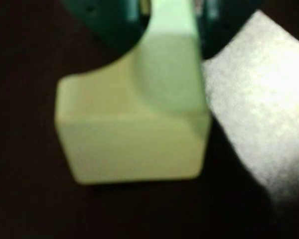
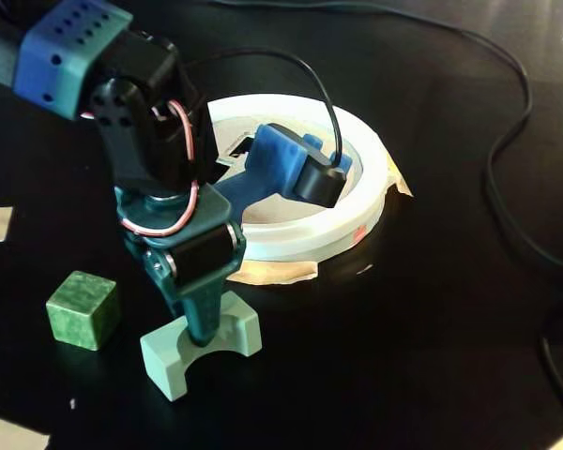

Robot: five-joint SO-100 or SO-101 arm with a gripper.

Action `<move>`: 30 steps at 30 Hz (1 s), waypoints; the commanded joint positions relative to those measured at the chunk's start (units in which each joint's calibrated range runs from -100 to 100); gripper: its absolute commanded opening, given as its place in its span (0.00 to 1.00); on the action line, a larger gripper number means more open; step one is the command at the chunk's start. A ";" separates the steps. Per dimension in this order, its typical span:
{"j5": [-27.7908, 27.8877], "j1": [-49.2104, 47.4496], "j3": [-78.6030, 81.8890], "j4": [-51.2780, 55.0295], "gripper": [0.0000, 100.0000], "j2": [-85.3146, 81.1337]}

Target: Pick up the U shape block and drop it in corresponding U shaped hole

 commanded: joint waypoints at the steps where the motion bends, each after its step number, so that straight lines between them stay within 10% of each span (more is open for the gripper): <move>1: -0.05 -0.37 -4.07 -0.29 0.02 -6.71; 10: -7.62 -2.50 -5.26 23.30 0.02 -25.07; 16: -19.00 -19.23 -5.26 21.19 0.02 -32.95; 30: -36.19 -39.45 -4.25 -20.46 0.03 -20.15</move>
